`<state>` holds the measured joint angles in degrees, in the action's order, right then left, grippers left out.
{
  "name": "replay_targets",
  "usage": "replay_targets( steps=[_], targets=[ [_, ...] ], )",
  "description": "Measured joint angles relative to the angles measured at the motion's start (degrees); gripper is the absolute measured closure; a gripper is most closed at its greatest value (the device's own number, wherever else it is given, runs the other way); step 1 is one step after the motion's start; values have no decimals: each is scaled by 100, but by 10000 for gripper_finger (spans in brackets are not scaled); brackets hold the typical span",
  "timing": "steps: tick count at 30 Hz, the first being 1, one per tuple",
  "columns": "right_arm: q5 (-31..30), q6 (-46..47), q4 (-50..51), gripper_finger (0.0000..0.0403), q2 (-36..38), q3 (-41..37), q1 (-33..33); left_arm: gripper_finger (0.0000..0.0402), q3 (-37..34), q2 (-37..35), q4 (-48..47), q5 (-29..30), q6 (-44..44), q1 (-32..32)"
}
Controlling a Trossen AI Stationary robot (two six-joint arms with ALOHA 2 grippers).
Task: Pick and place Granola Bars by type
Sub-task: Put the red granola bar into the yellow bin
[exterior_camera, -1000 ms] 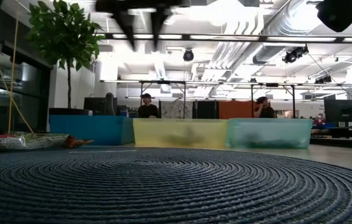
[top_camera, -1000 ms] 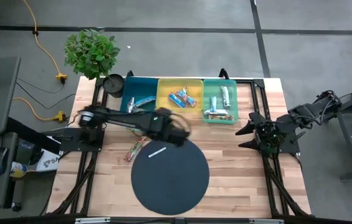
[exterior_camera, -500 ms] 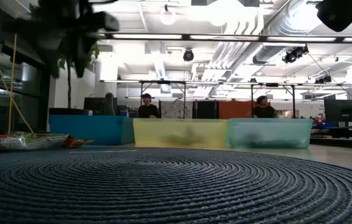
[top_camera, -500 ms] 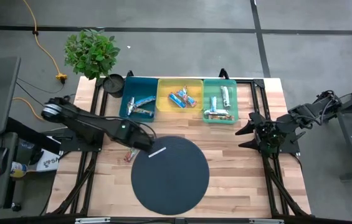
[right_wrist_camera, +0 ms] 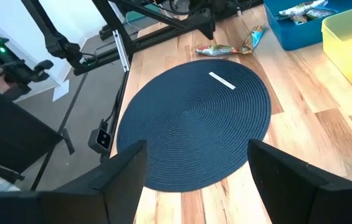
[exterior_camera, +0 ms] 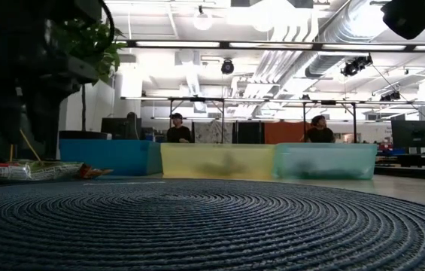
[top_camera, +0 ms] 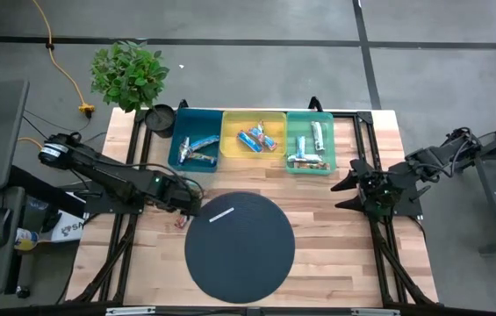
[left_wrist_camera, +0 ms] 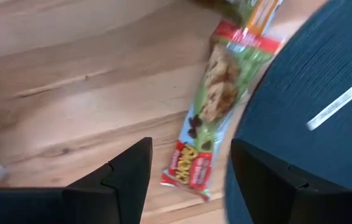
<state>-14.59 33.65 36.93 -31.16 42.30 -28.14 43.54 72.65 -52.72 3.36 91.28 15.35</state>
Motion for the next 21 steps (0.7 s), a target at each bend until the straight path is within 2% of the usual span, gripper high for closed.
replay_targets(
  steps=[3, 7, 21],
  targets=[
    [0, 99, -20, 142, -42, 0, 2, 188, -214, 2, 159, -341, -409, -2],
    [0, 242, -17, 142, -155, 0, 2, 188, -588, 4, 904, -771, -741, 1],
    [144, 491, -252, 142, -643, 0, 1, 188, -1264, 13, 2022, -549, -784, -2]
  ],
)
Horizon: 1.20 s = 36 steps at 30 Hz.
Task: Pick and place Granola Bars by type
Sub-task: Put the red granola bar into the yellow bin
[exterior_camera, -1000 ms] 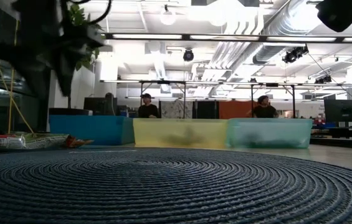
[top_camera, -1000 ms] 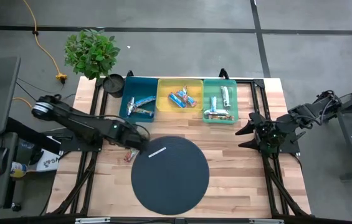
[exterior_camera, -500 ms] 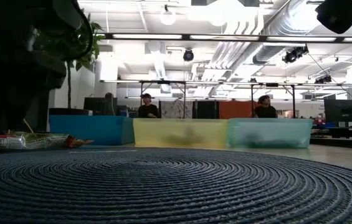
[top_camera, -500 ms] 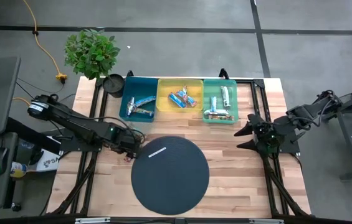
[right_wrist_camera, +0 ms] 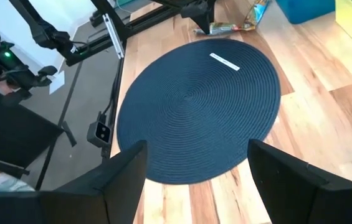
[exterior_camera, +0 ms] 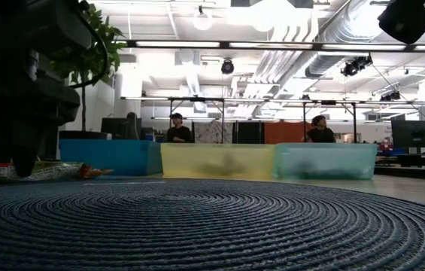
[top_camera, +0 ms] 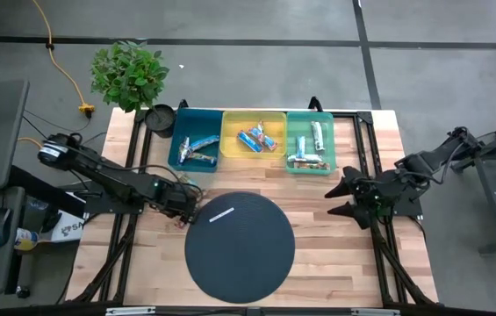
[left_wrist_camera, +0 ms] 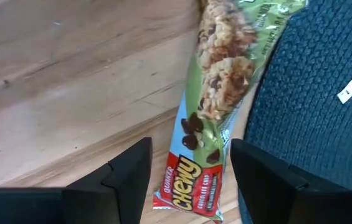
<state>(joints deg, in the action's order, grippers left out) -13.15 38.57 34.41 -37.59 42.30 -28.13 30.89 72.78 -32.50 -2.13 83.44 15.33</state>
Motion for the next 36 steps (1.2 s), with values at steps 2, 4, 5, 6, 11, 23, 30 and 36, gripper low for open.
replay_targets(
  steps=[2, 4, 5, 6, 11, 23, 30, 36],
  targets=[
    [9, 0, -47, 142, -24, 0, -1, 188, -41, -3, 85, -2, 37, 0],
    [9, -2, -108, 142, -34, 0, 0, 188, -59, -2, 147, 0, 39, 2],
    [9, -6, -129, 142, -34, 0, 1, 188, -59, 0, 168, 2, 39, 2],
    [5, -12, -136, 142, -34, 0, -1, 188, -61, 2, 193, 4, 39, 2],
    [-39, -62, -172, 142, -34, 0, -1, 188, -72, 8, 545, 30, 84, 2],
    [-62, -109, -172, 142, -32, 0, -1, 248, -46, 313, 822, 269, 449, 9],
    [-61, -109, -172, 142, -32, 0, -1, 320, -32, 358, 879, 316, 666, 7],
    [-61, -115, -172, 142, -32, 0, -1, 342, 181, 211, 973, 537, 526, 1]
  ],
)
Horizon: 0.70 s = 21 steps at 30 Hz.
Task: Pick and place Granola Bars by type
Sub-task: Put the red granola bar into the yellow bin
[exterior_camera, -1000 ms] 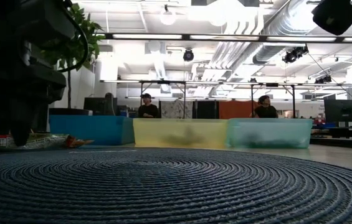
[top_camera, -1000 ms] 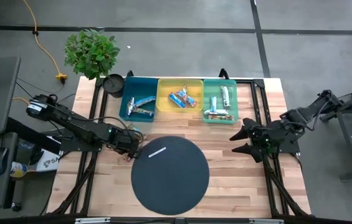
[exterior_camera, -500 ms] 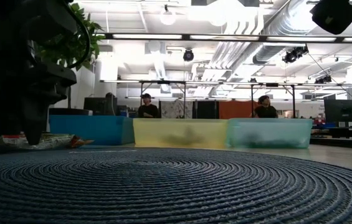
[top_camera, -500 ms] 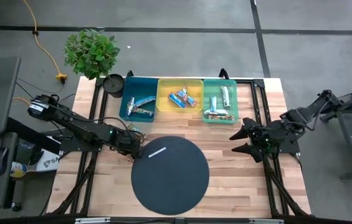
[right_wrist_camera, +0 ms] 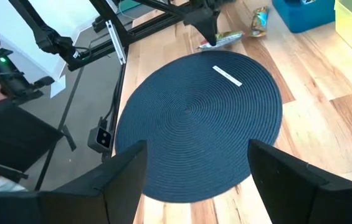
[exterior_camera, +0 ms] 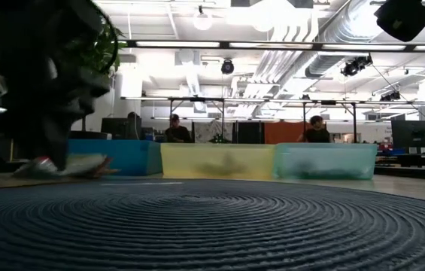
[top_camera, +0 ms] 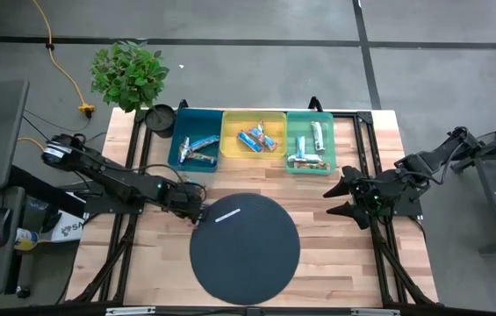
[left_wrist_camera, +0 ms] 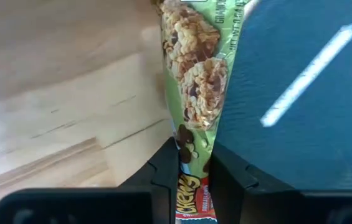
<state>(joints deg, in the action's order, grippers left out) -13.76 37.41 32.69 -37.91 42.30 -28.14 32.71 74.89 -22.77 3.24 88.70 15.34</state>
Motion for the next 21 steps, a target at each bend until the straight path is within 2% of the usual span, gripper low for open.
replay_targets(
  steps=[7, 12, 16, 19, 21],
  targets=[
    [2, -25, 2, 142, 1, 0, 1, 344, 635, -61, -70, 344, -292, 4],
    [0, -95, 1, 142, 1, 0, 2, 344, 1308, -65, 199, 1275, -743, -110],
    [-54, -147, 2, 142, 2, 0, 2, 344, 1888, -36, 1130, 2070, -1641, -390],
    [-103, -181, -2, 142, 2, 0, 1, 344, 2281, 100, 2004, 2164, -2604, -759],
    [-147, -188, -16, 142, 1, 0, 2, 344, 2628, 278, 2111, 2203, -2958, -1063]
  ],
)
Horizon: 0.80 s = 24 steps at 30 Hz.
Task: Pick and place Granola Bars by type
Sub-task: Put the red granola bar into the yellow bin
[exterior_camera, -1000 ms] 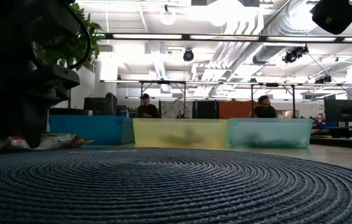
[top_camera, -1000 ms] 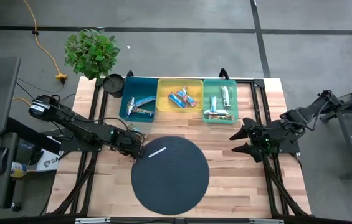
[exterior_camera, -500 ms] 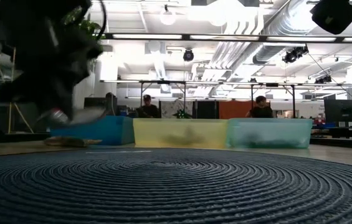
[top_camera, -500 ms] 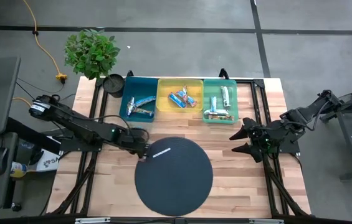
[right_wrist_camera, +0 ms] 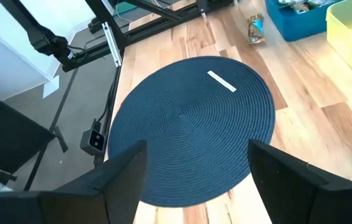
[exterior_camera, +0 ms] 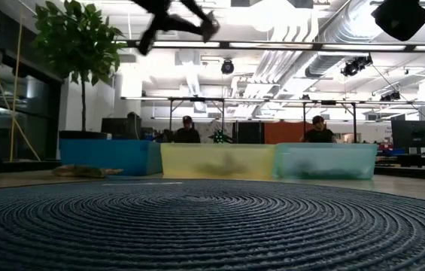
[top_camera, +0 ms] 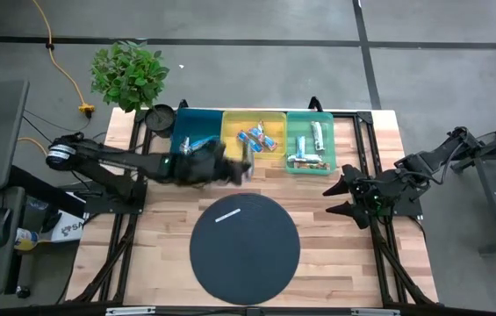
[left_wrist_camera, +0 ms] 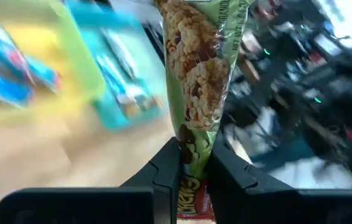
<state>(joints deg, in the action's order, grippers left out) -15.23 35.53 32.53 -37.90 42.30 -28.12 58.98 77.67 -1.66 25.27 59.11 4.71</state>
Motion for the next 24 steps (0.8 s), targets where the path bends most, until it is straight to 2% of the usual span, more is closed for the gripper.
replay_targets(
  steps=[4, 11, 19, 21, 24],
  targets=[
    [-79, -6, -28, 142, 1, 0, -1, 344, 708, 544, -546, -64, -190, -706],
    [-137, -86, -51, 142, 1, 0, 0, 344, 2102, 2105, -1483, -1126, -234, -1868],
    [-201, 6, -72, 142, -1, 0, 1, 344, 4507, 3882, -4285, -1130, -230, -2508],
    [-203, 44, -72, 142, -1, 0, -2, 344, 4982, 4228, -5082, -1122, -213, -2624],
    [-201, 88, -72, 142, -1, 0, -1, 344, 5480, 4594, -5677, -1078, -186, -2739]
  ],
)
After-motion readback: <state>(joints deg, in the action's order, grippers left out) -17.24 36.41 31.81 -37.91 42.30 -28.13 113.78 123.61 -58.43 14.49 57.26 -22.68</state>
